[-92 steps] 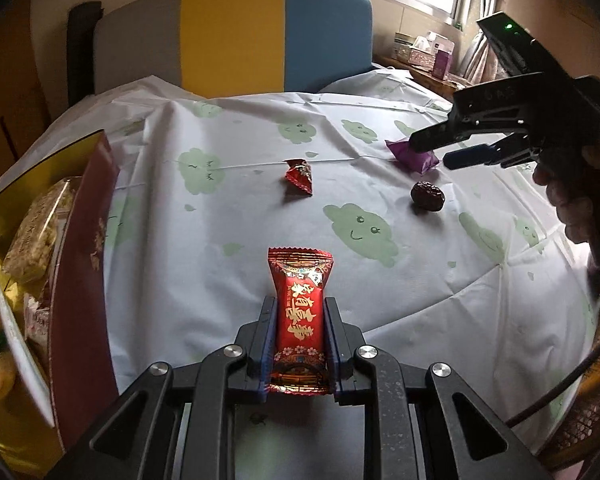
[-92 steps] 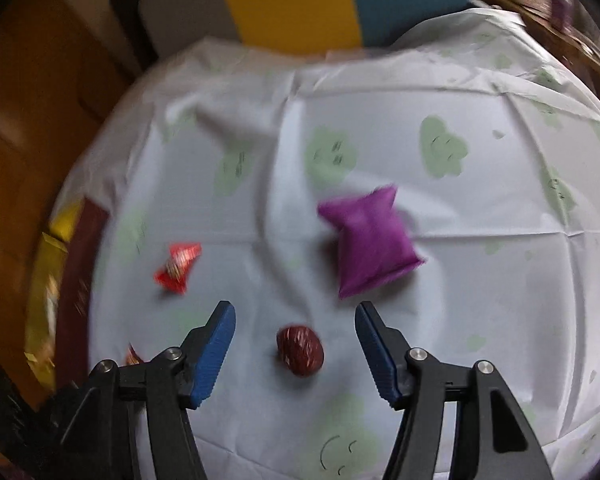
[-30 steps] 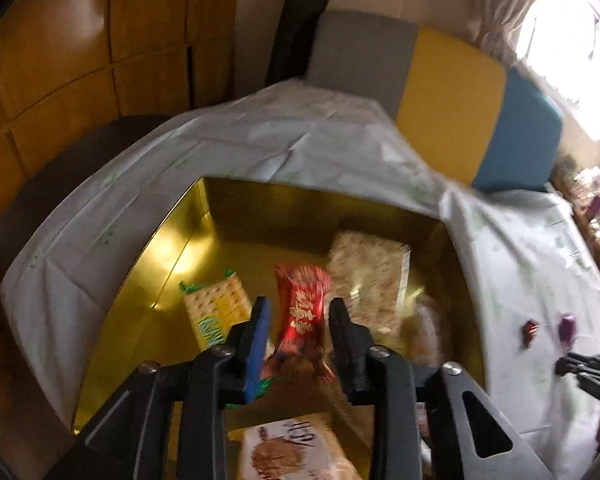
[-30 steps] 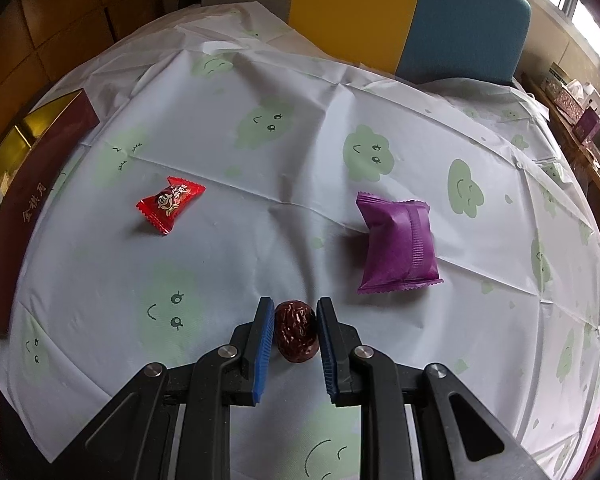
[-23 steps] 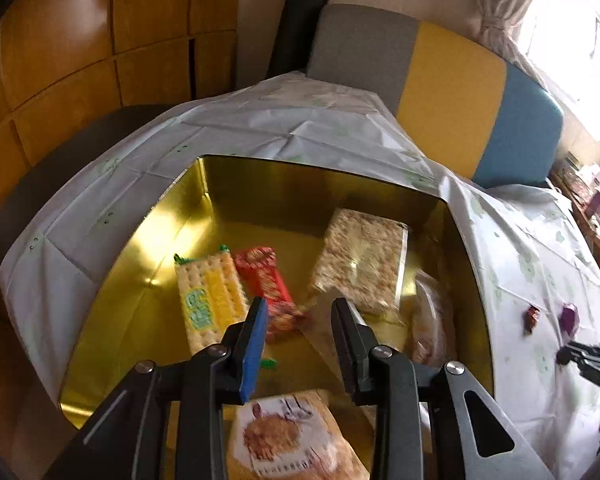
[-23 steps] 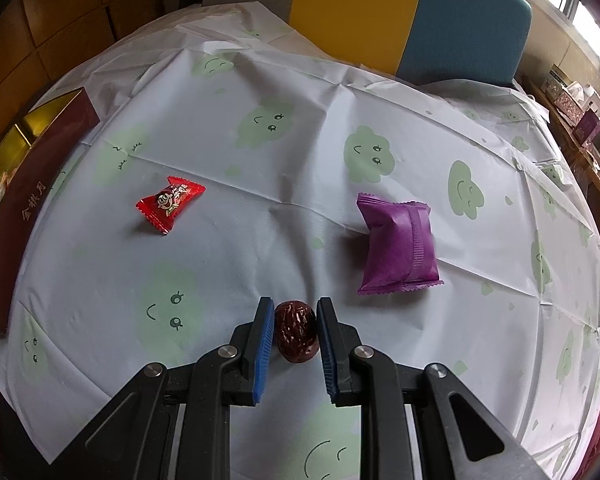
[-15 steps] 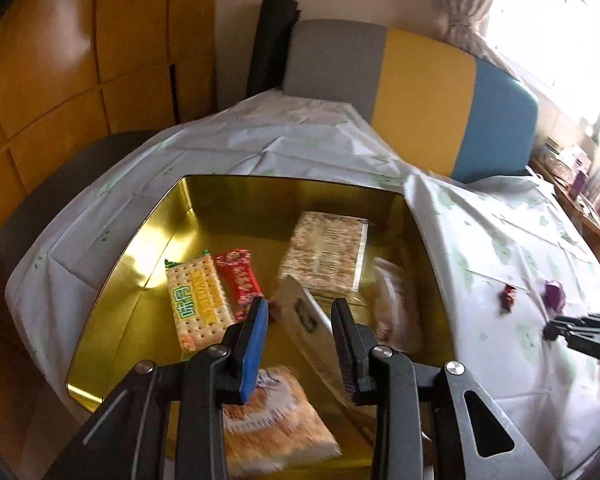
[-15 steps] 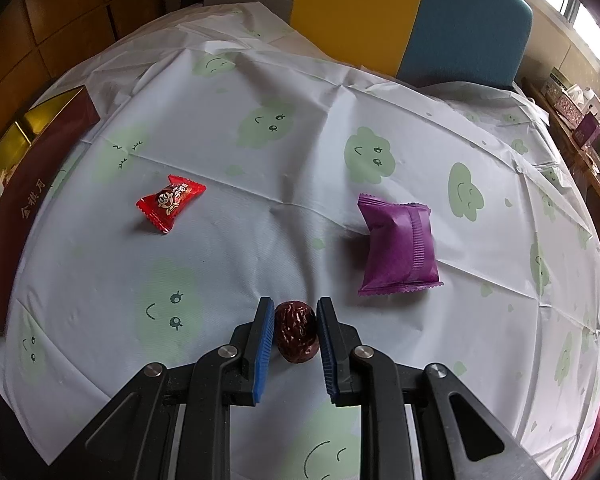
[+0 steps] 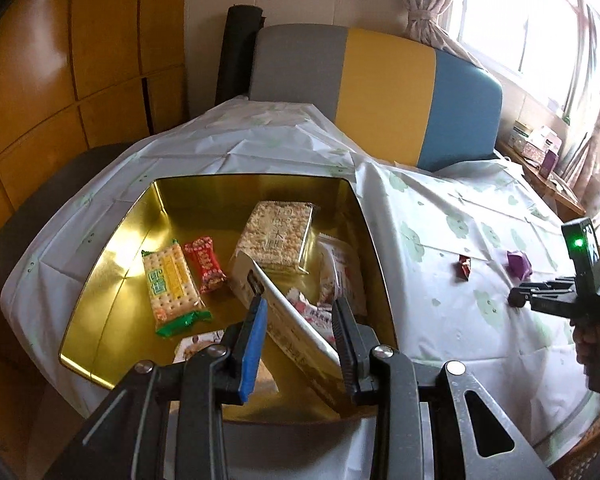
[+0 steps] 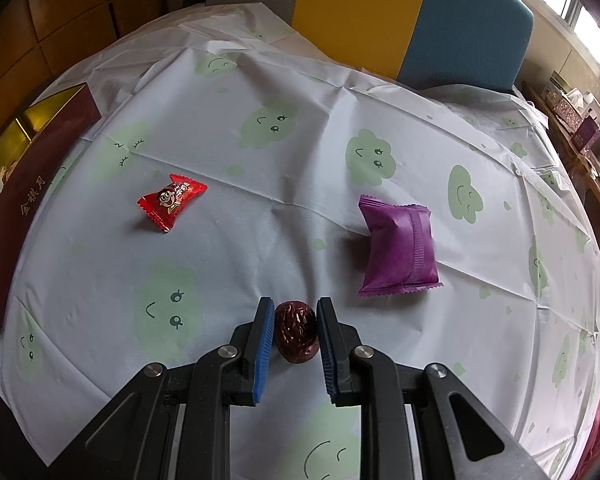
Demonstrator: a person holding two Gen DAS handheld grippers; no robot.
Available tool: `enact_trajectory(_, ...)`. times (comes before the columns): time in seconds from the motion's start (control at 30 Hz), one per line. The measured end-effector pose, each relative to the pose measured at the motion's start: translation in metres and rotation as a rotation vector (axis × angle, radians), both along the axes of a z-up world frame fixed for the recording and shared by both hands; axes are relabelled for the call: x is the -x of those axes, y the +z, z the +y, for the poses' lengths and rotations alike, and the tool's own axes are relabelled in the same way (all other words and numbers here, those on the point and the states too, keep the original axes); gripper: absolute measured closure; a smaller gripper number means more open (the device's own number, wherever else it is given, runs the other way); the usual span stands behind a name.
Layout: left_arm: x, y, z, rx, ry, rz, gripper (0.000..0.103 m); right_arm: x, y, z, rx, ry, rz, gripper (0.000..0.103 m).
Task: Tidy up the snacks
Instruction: 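Carry the brown date into the gold tray and open the right gripper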
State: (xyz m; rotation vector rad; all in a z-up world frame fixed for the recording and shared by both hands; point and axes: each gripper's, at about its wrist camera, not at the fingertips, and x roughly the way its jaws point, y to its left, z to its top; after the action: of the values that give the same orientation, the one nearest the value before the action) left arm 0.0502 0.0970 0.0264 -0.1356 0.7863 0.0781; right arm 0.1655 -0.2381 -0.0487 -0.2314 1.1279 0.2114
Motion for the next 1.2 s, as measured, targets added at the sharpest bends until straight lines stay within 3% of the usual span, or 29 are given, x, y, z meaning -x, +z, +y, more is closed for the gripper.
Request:
enact_trajectory(0.43,0.021,-0.002,-0.005,-0.014,-0.026,-0.009,0.069,0.001,0.001,0.001,0.0,-0.003,-0.001,0.081)
enact_trajectory(0.83,0.024,-0.008,0.007,0.029,-0.009,-0.005,0.069,0.001,0.002,0.005,0.021,-0.032,0.004,0.082)
enact_trajectory(1.2,0.026,-0.015,0.034,0.072,0.058,-0.006,0.067,0.016,0.022,0.049,-0.099,0.021,-0.01,0.082)
